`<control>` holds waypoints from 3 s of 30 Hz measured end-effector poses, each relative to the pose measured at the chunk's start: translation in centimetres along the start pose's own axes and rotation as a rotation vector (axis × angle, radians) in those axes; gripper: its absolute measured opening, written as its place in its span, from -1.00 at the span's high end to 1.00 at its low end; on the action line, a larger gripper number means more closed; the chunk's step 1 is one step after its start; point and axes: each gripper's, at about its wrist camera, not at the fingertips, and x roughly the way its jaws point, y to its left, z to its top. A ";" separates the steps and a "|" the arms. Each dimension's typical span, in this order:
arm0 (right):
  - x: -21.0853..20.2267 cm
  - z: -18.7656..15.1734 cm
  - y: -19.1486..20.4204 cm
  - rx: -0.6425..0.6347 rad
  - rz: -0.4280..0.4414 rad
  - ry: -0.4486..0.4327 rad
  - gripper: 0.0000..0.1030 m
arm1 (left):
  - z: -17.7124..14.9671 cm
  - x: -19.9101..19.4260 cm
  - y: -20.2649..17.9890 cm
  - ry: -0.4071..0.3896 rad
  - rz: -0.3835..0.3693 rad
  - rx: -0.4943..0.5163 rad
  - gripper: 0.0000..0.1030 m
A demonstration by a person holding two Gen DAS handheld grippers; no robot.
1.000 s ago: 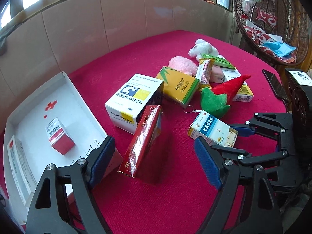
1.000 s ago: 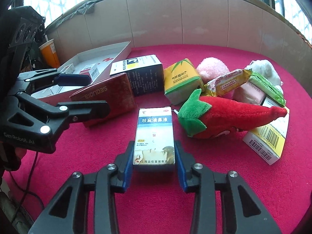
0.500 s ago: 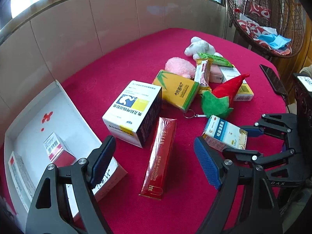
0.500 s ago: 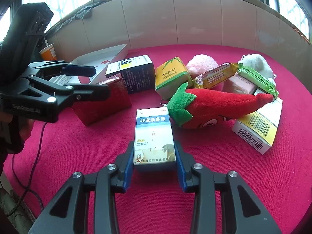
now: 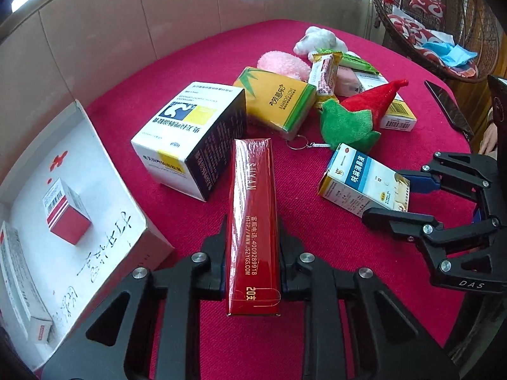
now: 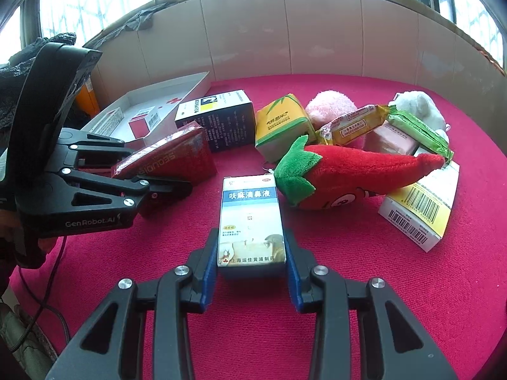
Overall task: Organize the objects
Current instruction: 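Grasp the red SUYAN box with the left gripper while the right grasps a blue-white medicine box, then carry both held boxes over the white tray and lower them inside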
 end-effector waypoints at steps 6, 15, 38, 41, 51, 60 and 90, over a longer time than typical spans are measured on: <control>-0.4 -0.2 0.2 -0.006 0.023 -0.003 0.29 | -1.4 -2.6 0.3 -0.085 -0.019 -0.089 0.59; -2.0 -0.6 1.5 -0.024 0.030 -0.032 0.29 | -1.5 -6.5 -0.3 -0.195 0.026 -0.125 0.59; -4.3 3.7 4.7 -0.051 0.022 -0.124 0.29 | -4.0 -11.2 5.4 -0.335 0.206 -0.372 0.59; -4.5 4.3 5.0 -0.059 0.025 -0.136 0.29 | -4.2 -11.6 5.8 -0.347 0.215 -0.380 0.59; -4.9 6.5 6.7 -0.086 0.037 -0.169 0.29 | -5.1 -12.7 7.5 -0.362 0.281 -0.442 0.59; -4.8 7.0 8.1 -0.105 0.048 -0.175 0.29 | -5.9 -13.6 9.0 -0.382 0.321 -0.489 0.59; -4.7 8.8 12.5 -0.175 0.101 -0.206 0.29 | -6.2 -15.5 10.3 -0.414 0.383 -0.507 0.59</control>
